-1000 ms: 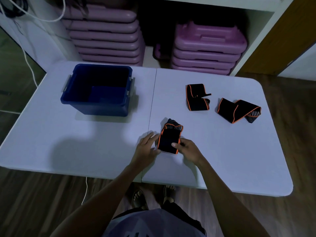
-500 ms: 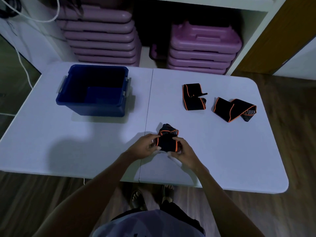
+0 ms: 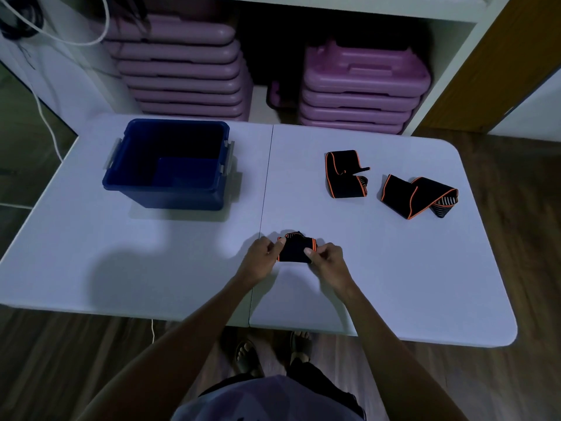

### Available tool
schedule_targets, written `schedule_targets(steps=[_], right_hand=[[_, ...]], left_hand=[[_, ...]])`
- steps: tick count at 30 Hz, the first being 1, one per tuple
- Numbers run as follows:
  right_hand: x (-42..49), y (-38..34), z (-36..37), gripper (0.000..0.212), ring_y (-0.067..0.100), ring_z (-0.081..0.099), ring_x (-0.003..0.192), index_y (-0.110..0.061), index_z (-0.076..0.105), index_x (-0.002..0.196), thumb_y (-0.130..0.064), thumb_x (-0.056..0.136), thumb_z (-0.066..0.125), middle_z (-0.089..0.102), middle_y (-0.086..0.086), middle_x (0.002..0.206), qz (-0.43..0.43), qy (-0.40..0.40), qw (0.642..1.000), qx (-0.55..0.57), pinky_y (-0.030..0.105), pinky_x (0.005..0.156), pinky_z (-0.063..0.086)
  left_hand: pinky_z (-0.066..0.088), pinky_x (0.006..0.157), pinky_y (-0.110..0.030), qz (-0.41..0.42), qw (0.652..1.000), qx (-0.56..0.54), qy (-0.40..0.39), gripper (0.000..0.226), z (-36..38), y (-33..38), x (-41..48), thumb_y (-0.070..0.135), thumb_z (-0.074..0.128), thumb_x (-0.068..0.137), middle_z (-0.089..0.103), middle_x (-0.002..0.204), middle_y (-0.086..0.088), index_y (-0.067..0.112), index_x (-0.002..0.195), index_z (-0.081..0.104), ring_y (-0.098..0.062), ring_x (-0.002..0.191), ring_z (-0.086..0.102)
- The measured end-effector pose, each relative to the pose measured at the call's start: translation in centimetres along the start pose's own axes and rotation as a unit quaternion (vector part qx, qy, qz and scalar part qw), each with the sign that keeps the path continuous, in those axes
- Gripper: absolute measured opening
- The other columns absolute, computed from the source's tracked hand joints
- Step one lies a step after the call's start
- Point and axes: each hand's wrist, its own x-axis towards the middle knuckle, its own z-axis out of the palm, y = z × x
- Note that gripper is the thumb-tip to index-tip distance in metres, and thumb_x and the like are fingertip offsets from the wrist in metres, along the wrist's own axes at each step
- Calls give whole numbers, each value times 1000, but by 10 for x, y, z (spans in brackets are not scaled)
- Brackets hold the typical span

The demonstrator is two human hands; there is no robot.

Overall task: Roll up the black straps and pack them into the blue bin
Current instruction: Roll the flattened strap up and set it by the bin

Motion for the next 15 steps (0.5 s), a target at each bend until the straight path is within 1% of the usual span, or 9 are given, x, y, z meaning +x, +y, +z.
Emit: schedule_targets(steps=[1, 2, 3, 5, 6, 8, 10, 13, 15], right_hand=[[0, -2, 1, 40, 12, 31, 46, 4, 40, 59, -8, 89, 65, 32, 10, 60, 2, 10, 1000, 15, 25, 46, 29], [0, -1, 1, 30, 13, 36, 49, 4, 44, 70, -7, 88, 66, 37, 10, 63, 16, 16, 999, 47, 25, 46, 33], [-2, -1, 1, 19, 17, 43, 55, 1, 49, 89, -7, 87, 67, 44, 11, 70, 24, 21, 997, 64, 24, 47, 39], [-4, -2, -3, 42, 23, 53, 67, -11, 45, 124, -9, 87, 67, 54, 13, 87, 37, 12, 996, 75, 25, 55, 48], [-4, 0, -4, 46, 23, 55, 69, -17, 47, 128, -11, 88, 67, 57, 14, 93, 31, -5, 997, 67, 26, 58, 49], [-4, 5, -3, 36, 22, 58, 73, -19, 58, 121, -15, 87, 67, 62, 18, 100, 29, -16, 998, 50, 27, 64, 50], [-5, 8, 0, 27, 21, 62, 80, -17, 63, 113, -16, 86, 68, 66, 15, 103, 28, 1, 999, 34, 23, 68, 51], [-6, 5, 9, 23, 10, 64, 89, -13, 65, 110, -14, 87, 66, 68, 4, 106, 8, 5, 1000, -6, 10, 69, 49], [-5, -1, 17, 22, 4, 63, 89, -12, 65, 110, -13, 88, 65, 68, 0, 104, 5, -6, 1000, -20, 6, 67, 47]], left_hand=[[38, 60, -29, 32, 999, -12, 34, 35, 4, -1, 0, 38, 51, 92, 50, 68, -1, 13, 68, 46, -14, 61, 49], [44, 63, -28, 52, 997, -33, 51, 24, 7, -1, -2, 32, 56, 91, 57, 77, -1, 12, 78, 52, -14, 70, 56], [49, 69, -26, 66, 995, -60, 52, 15, 8, -1, -4, 27, 60, 90, 63, 87, -2, 12, 89, 55, -13, 80, 61], [51, 79, -22, 77, 993, -89, 33, 20, 8, -5, -10, 20, 66, 86, 67, 100, -1, 14, 103, 57, -11, 93, 64], [51, 82, -23, 81, 992, -92, 24, 25, 8, -7, -13, 17, 67, 84, 68, 104, -1, 15, 107, 57, -11, 97, 64], [51, 88, -28, 84, 991, -106, 19, 30, 8, -13, -16, 14, 68, 83, 68, 107, -3, 16, 110, 56, -13, 101, 65], [52, 88, -29, 73, 990, -116, 27, 33, 7, -17, -17, 13, 68, 83, 68, 108, -2, 17, 112, 55, -15, 103, 64], [50, 82, -13, 59, 990, -124, 41, 52, 1, -18, -21, 10, 67, 83, 61, 110, 7, 17, 131, 46, -8, 102, 62], [49, 81, -12, 60, 992, -102, 52, 57, -9, -20, -22, 9, 66, 84, 57, 112, 4, 18, 136, 44, -10, 100, 61]])
